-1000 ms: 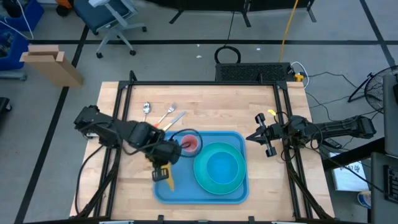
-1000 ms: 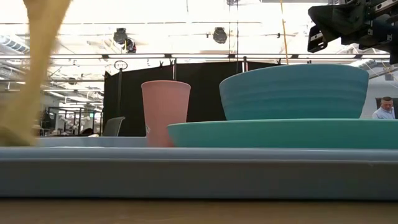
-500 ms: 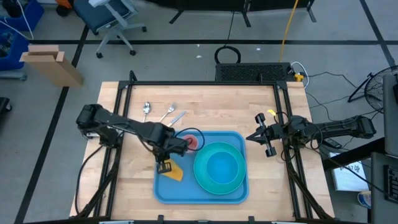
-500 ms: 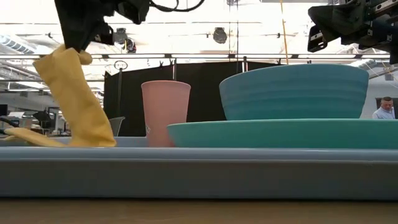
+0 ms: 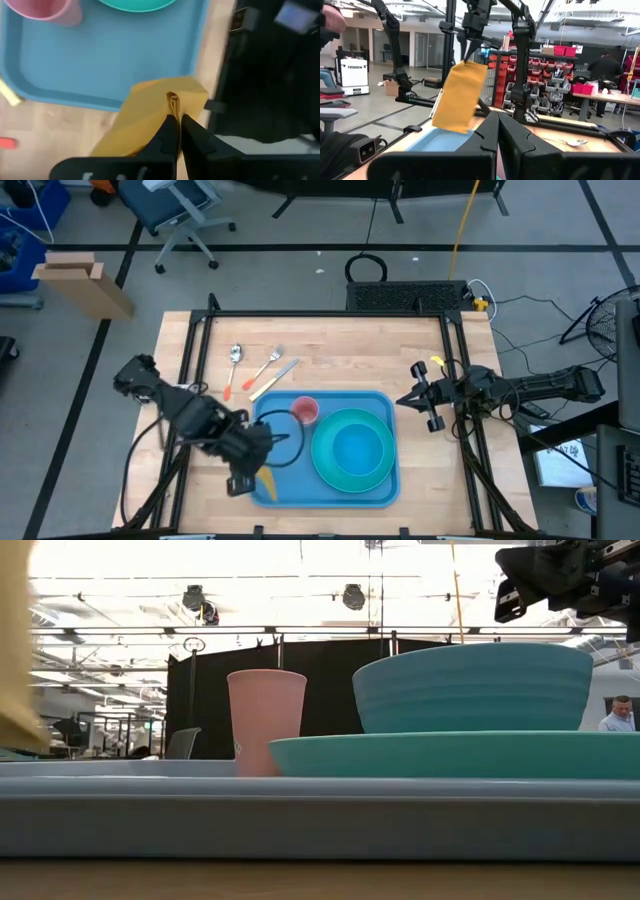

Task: Set up tray
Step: Put the yellow napkin on the bottom left of the pink cup

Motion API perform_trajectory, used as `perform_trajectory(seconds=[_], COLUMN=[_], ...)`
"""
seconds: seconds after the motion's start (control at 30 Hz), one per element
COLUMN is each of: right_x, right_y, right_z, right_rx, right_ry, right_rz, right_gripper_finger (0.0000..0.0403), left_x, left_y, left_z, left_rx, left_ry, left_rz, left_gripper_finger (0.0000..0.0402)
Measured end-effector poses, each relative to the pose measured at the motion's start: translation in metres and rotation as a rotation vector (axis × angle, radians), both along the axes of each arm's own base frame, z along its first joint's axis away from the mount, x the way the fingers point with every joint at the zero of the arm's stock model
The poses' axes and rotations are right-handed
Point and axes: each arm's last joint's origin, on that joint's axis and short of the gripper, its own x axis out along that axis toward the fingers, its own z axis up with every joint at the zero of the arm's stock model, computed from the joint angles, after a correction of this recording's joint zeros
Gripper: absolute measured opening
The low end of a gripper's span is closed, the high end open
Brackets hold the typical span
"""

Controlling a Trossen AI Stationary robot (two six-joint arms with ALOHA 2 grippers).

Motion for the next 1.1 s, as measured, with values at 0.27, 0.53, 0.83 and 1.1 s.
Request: perform_trajectory(seconds=[0.27,0.53,0.83,1.1], right_x=[0.000,0.000,0.000,0.000], right_y=[0.000,0.000,0.000,0.000], right_z=[0.002,0.002,0.002,0.002], right_rx=[0.006,0.019,0.012,0.011], right_ry=[-0.023,-0.020,-0.021,-0.020], right_rz=[0.001,0.005,0.003,0.004], right_gripper_finger=[0.0000,0.0000,0.0000,0.0000], left_x=[-0.018,-0.006,0.009,0.026], left_y=[-0.028,-0.029,-0.009,0.027], left_z=[-0.002,-0.019,-0.058,-0.088], left_rx=[-0.007,0.007,0.033,0.044], left_ry=[0.005,-0.031,0.090,0.172], left_rz=[0.076,0.056,0.067,0.060], left_gripper_finger=[0.0006,0.0006,0.0007,0.0006])
